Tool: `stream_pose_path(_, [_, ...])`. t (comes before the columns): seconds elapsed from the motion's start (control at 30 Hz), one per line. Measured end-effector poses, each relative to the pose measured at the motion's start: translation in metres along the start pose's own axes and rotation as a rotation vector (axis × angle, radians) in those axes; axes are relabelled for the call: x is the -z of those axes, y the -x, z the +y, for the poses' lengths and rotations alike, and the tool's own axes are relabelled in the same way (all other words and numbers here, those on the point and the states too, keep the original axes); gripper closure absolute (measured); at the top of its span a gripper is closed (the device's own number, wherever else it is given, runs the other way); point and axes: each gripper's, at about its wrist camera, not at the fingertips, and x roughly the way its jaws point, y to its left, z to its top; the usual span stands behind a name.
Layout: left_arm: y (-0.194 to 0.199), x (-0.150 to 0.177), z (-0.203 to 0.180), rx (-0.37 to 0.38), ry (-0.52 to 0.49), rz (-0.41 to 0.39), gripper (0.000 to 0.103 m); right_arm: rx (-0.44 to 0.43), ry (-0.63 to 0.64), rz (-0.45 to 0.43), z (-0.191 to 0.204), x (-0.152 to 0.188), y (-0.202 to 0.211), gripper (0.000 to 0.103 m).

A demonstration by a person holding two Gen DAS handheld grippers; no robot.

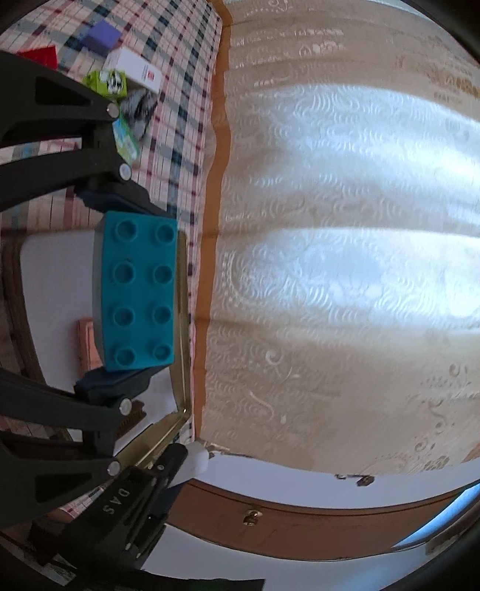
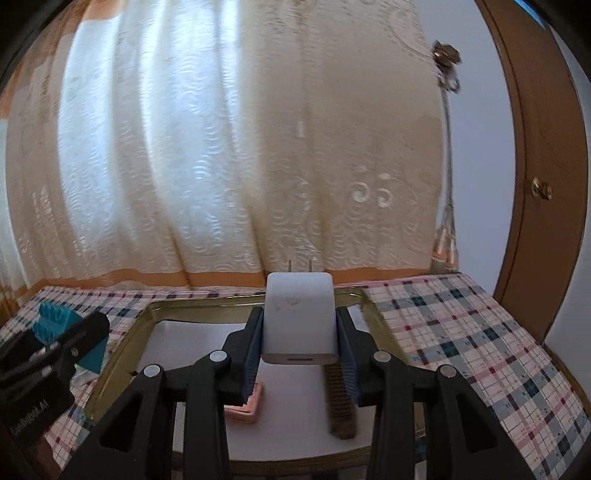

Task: Organize rigid objects
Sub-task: 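Carry the blue brick and white charger over the gold tin tray with both tools, then open the left tool to drop the blue brick while the right tool releases the charger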

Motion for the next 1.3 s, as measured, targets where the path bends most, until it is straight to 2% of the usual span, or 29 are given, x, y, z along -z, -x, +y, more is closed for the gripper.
stream_pose_path(0.23, [-0.020, 0.003, -0.025, -0.004, -0.019, 0.030, 0.037, 0.038, 0.002, 0.008, -0.017, -0.001, -0.007, 0.062])
stream_pose_path(0.6, [-0.044, 0.009, -0.053, 0.003, -0.031, 0.067, 0.037, 0.082, 0.007, 0.073, -0.031, 0.002, -0.029, 0.062])
stream_pose_path(0.83, [-0.055, 0.014, -0.060, -0.040, -0.073, 0.086, 0.037, 0.090, 0.042, 0.096, -0.021, 0.006, -0.038, 0.062])
stream_pose_path(1.03, [-0.058, 0.015, -0.055, -0.037, -0.053, 0.100, 0.037, 0.099, 0.043, 0.118, -0.020, 0.010, -0.044, 0.062])
stream_pose_path(1.3, [-0.060, 0.016, -0.052, -0.044, -0.040, 0.114, 0.036, 0.071, 0.053, 0.137, -0.015, 0.013, -0.048, 0.062])
